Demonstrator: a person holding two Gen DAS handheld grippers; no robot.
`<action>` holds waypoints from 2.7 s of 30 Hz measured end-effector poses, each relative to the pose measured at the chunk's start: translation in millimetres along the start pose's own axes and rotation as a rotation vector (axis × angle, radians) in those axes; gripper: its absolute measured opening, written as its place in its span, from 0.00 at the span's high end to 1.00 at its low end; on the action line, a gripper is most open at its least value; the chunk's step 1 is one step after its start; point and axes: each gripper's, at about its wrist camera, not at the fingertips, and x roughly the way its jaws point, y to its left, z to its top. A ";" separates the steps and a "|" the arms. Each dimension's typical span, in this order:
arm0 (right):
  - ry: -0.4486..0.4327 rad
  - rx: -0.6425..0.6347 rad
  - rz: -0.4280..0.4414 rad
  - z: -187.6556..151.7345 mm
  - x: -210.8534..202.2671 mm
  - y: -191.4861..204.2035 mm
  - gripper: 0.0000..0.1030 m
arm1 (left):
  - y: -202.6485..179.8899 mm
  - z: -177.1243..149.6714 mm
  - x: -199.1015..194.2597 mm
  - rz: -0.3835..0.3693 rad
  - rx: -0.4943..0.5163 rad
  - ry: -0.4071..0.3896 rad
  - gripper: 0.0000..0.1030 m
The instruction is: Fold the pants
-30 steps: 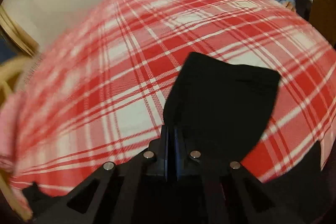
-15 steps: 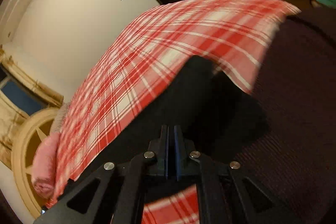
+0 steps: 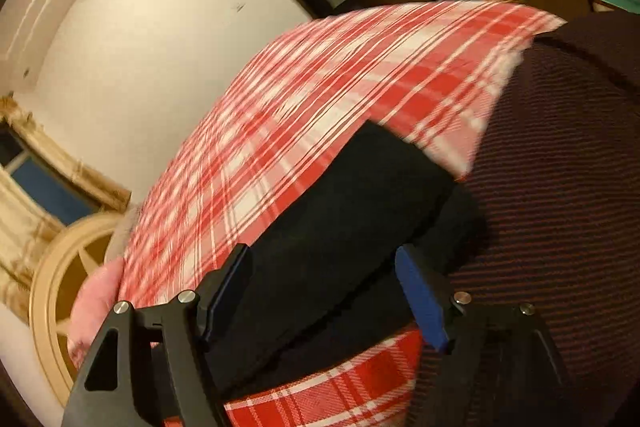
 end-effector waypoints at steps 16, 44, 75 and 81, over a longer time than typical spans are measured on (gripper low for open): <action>0.023 -0.015 -0.136 -16.7 43.9 7.1 0.45 | -16.0 6.1 -21.5 -0.046 0.038 -0.038 0.00; -0.081 -0.018 -0.131 1.4 38.2 5.9 1.00 | -8.2 10.3 -28.1 -0.025 0.018 -0.043 0.00; -0.001 0.066 -0.099 -44.4 75.0 23.6 0.92 | 4.4 7.0 -19.1 -0.052 -0.009 -0.011 0.00; -0.046 0.222 -0.020 -26.9 70.9 -2.4 0.91 | 4.7 7.8 -22.5 -0.049 -0.003 -0.015 0.00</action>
